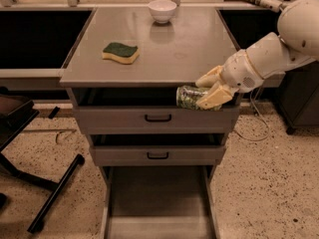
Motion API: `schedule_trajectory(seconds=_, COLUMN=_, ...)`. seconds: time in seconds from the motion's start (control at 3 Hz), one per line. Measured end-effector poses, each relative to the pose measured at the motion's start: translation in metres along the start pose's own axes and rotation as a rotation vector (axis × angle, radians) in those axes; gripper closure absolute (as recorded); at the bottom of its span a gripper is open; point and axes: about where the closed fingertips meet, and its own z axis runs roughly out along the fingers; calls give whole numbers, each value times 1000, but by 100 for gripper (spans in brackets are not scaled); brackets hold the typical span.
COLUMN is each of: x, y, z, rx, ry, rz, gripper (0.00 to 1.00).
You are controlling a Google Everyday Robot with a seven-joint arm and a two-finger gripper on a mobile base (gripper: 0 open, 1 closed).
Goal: Place green can into bottom drawer
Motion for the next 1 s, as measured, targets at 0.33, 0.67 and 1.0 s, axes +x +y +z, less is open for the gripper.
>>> schedule_trajectory(seconds=0.33, x=0, y=0, z=0, rx=0, ry=0, rz=0, gripper=100)
schedule_trajectory(seconds=0.67, x=0, y=1, z=6, rx=9, ry=-15, rz=5, gripper=100)
schedule_trajectory(seconds=1.0, x=14, y=18, z=40, rx=10, ry=-106, rz=41, gripper=100)
